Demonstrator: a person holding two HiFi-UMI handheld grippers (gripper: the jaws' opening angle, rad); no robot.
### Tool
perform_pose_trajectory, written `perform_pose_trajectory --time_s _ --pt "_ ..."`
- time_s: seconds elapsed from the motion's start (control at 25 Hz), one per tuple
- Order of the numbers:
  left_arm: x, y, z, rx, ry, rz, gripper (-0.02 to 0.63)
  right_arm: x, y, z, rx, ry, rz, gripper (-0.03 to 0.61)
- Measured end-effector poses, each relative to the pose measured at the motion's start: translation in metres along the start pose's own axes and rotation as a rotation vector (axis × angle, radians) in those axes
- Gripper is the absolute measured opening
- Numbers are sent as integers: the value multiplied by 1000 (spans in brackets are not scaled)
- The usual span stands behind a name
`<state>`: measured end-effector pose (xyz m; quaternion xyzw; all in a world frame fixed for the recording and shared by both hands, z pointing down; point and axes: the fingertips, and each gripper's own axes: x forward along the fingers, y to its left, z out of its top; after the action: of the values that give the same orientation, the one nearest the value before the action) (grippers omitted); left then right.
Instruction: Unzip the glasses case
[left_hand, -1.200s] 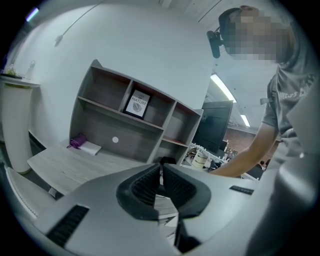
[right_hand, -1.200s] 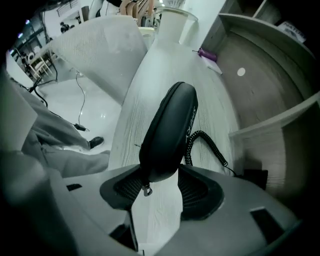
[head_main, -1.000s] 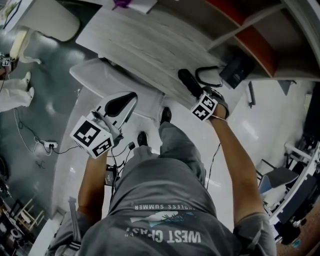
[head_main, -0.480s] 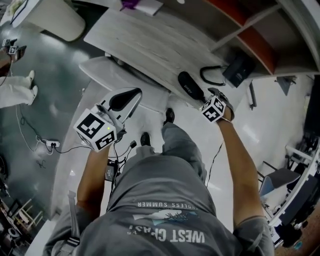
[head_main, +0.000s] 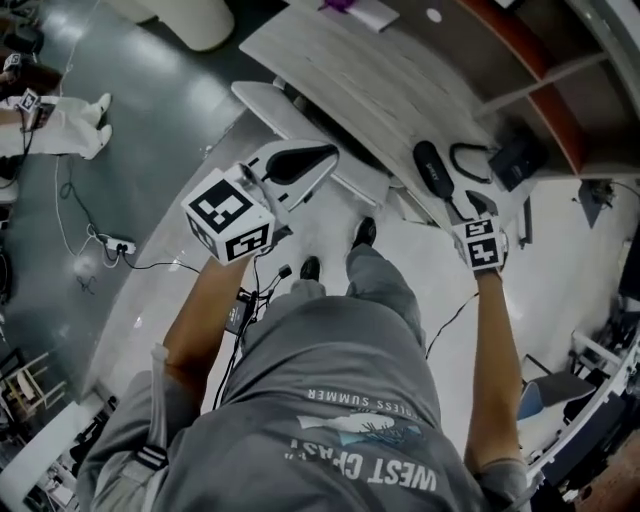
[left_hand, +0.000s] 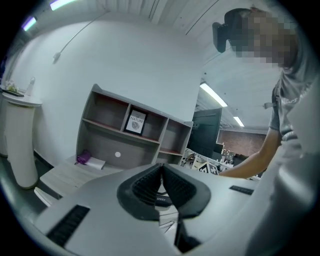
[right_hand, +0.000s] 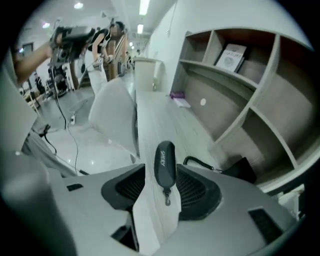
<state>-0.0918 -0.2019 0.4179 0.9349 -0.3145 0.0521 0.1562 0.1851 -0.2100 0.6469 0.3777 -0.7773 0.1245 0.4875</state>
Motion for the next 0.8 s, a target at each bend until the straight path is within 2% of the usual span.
perform_pose_trajectory --time_s 0.2,0.32,0.4,0.56,0.68,0.8 --pt "-28 -10 14 25 -57 4 5 -85 16 76 240 -352 -22 68" --pt "-42 -20 21 42 -80 -7 5 -138 38 113 294 -515 -22 9" --pt "-52 -26 24 54 -91 -14 5 -170 57 133 315 -602 -8 9" --pt "-71 -38 34 77 -114 -32 5 -227 94 165 370 -751 76 8" --pt "-81 -51 41 101 -132 -52 5 -260 122 177 361 -803 133 8" --pt "-88 -65 44 128 -141 -76 5 -283 148 183 311 -816 138 6"
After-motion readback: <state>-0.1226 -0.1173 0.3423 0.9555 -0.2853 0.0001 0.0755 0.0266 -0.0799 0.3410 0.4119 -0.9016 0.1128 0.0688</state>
